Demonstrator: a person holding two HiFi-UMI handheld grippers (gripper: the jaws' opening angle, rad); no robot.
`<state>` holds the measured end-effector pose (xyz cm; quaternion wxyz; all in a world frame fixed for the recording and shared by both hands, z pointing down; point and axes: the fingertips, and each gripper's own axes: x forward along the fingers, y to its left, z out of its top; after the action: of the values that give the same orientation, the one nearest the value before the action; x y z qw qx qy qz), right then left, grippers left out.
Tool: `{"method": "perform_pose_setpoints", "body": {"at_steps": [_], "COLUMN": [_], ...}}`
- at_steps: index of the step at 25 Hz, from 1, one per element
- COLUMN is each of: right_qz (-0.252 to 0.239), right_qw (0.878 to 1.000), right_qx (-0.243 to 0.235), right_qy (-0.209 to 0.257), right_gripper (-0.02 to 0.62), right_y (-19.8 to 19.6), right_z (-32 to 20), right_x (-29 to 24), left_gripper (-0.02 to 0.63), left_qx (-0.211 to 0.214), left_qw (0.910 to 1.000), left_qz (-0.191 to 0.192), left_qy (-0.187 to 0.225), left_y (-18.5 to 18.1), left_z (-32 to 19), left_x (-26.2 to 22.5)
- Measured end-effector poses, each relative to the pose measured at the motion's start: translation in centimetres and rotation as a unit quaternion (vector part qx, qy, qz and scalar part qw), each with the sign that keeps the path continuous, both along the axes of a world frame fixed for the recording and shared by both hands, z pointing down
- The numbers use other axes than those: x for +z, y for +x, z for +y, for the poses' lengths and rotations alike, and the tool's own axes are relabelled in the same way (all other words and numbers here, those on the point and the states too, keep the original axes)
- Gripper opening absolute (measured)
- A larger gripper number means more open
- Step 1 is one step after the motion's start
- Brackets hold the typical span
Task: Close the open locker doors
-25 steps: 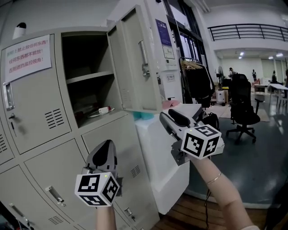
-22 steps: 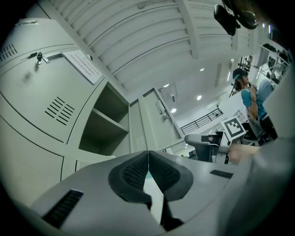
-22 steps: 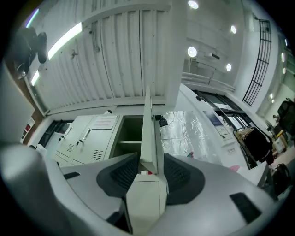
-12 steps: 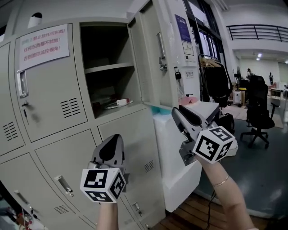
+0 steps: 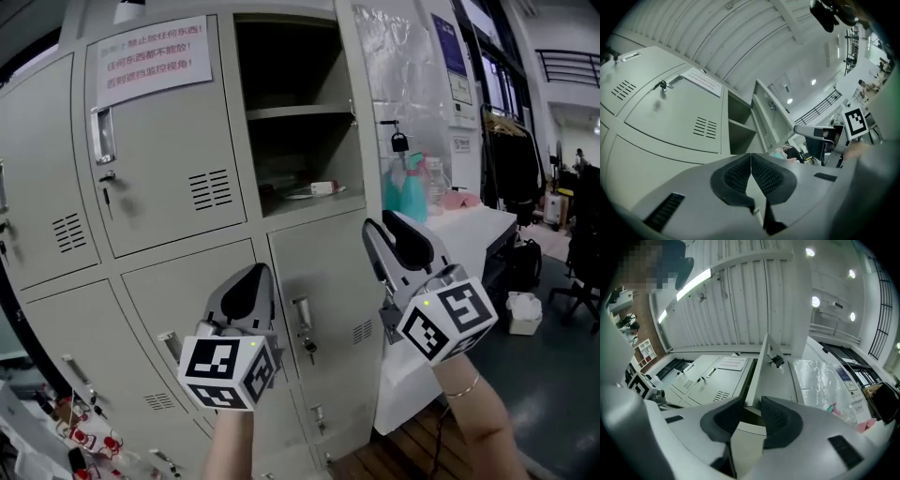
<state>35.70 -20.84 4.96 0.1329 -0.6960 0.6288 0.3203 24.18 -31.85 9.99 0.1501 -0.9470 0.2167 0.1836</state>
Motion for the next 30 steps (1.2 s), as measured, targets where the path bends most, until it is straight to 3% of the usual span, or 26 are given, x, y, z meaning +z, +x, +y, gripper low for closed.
{"method": "perform_pose_setpoints", "body": {"at_steps": [5,15,22,30], "right_qz": [0.007,0.015,0.009,0.000], "right_qw": [0.999,0.997,0.995,0.993], "right_qx": [-0.044,-0.070,-0.060,-0.055], "right_qy": [-0.005,-0.043,-0.074,-0.106], "right_gripper": [0.092,0.077,0.035,0.032], "right_y": [-2.4,-4.6,-4.0,-3.0], "right_z": [-4.0,-12.6,-16.7,-19.5], "right_x": [0.3,0.4,0.4,0.5], "left_gripper": [0.021,0.021,0.021,0.021], "left_qx": [-0.046,-0.119,-0.141,-0.158], "left_qw": [0.9989,0.9929,0.9899,0.9872], "left_qz": [-0.002,-0.010,-0.016,-0.022], "left_qy": [0.002,0.000,0.002,-0.005], "left_y": [-2.6,-6.6,-7.7,-8.5], "left_z": [-2.0,-4.8,-5.7,-6.8], "left_x": [0.0,0.1,0.0,0.4]}}
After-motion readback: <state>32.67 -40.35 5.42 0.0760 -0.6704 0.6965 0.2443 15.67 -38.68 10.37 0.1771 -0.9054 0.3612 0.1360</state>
